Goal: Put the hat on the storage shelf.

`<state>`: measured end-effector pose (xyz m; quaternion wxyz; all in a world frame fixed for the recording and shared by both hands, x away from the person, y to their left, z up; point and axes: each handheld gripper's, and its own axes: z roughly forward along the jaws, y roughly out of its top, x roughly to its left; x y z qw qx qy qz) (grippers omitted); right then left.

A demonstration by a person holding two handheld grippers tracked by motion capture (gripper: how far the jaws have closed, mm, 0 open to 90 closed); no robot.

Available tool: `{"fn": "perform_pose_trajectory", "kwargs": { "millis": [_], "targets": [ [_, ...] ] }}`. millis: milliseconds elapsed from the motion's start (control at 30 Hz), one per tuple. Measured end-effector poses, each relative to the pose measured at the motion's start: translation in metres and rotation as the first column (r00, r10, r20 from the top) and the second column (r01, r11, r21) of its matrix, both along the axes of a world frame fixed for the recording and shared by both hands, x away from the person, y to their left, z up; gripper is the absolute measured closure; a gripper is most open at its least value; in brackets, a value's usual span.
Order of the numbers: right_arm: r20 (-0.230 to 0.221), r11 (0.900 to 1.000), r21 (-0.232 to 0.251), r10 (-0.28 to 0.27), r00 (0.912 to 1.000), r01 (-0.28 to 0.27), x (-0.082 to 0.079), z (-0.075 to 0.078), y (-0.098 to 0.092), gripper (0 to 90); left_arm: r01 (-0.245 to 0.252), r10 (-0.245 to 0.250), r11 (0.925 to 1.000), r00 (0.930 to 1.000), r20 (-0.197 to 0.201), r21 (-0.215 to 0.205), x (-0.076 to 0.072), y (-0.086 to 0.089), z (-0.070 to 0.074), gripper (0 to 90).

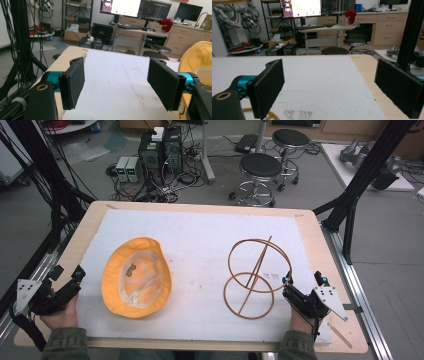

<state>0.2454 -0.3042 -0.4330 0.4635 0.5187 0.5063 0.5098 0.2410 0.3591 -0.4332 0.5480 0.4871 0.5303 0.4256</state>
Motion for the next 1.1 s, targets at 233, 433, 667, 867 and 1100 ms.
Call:
{"fn": "perform_pose_trajectory", "kwargs": {
  "millis": [233,433,667,867,1100],
  "targets": [
    [-0.002,1.0,0.004,0.001,1.0,-0.001,0.0,0.0,0.0,8.0,0.015,-0.015,0.9995,0.9998,-0.01,-0.026,0.002,0.003,-0.003,31.4],
    [-0.007,1.0,-0.001,0.006,1.0,-0.006,0.0,0.0,0.001,7.9,0.014,-0.014,0.9994,0.9999,-0.008,-0.031,0.001,0.004,-0.003,31.5],
    [-0.009,1.0,0.01,0.011,0.9999,-0.011,0.001,0.0,0.001,7.9,0.037,-0.037,0.999,0.9993,-0.002,-0.026,0.002,0.001,0.0,33.1],
    [-0.004,1.0,0.017,0.015,0.9999,-0.015,0.001,-0.001,0.001,7.9,0.085,-0.085,0.9962,0.9963,0.014,-0.017,0.006,-0.006,0.007,33.1],
    [-0.012,1.0,0.02,0.023,0.9997,-0.022,0.002,-0.001,0.001,7.9,0.171,-0.171,0.9843,0.9851,-0.012,-0.043,0.013,-0.009,0.013,33.3]
  ]
}}
